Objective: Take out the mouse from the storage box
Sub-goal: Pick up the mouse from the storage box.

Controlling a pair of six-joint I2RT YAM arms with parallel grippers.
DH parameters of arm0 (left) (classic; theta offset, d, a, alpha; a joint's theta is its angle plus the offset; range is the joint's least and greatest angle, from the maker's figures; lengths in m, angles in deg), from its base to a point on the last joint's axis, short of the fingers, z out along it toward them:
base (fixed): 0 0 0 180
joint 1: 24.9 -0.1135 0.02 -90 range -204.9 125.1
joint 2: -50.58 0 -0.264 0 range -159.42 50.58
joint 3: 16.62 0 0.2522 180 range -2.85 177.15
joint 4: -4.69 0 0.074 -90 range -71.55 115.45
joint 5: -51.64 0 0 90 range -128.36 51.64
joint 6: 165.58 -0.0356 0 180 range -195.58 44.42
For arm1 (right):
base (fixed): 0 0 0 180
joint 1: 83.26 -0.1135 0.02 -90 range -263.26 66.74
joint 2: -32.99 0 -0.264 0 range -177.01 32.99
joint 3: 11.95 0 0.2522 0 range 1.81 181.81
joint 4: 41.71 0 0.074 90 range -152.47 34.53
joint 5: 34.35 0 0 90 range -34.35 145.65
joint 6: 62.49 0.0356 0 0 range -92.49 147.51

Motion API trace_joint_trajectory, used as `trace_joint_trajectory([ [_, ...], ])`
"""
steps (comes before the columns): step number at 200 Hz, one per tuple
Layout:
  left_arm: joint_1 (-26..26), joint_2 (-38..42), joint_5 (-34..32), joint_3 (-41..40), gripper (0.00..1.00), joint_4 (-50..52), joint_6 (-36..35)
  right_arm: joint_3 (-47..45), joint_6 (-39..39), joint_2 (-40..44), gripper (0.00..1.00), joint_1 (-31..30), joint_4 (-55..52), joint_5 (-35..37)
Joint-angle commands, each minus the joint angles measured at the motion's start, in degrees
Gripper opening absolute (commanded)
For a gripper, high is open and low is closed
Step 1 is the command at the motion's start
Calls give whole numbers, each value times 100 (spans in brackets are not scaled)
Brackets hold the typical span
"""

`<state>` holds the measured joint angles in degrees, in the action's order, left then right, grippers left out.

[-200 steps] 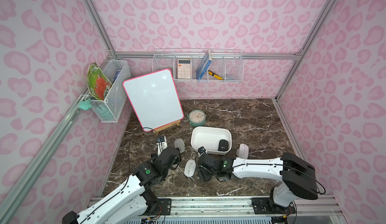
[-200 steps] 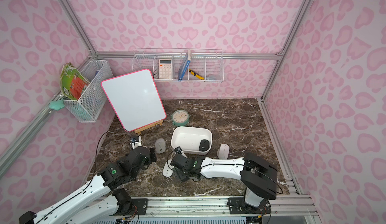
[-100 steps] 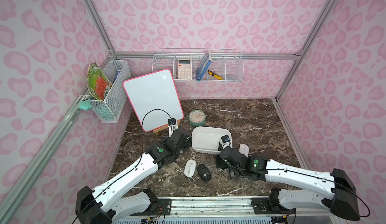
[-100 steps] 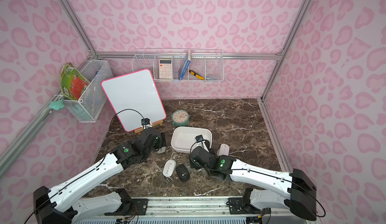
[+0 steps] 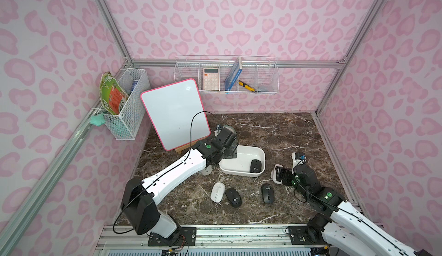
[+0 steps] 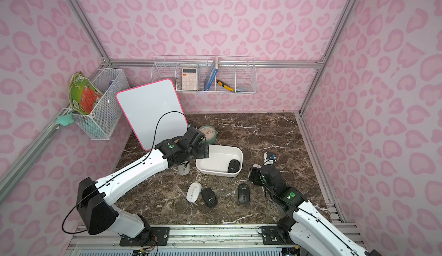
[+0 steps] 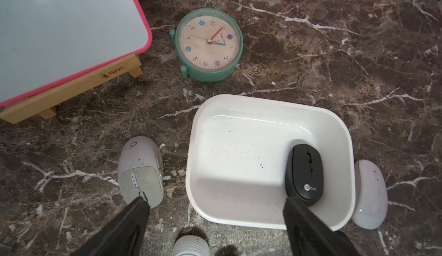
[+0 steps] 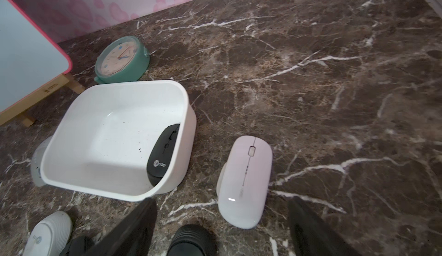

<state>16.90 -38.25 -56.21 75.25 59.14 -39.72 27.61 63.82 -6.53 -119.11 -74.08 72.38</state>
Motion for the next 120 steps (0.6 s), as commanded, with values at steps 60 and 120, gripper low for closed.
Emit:
trace_joint_trajectory([
  [60,253,-1771,1600,1563,92,974,-235,-747,81,72,88,986,749,-603],
  [120,554,-2872,1872,2332,92,1322,-273,-1163,81,42,88,1319,1192,-913],
])
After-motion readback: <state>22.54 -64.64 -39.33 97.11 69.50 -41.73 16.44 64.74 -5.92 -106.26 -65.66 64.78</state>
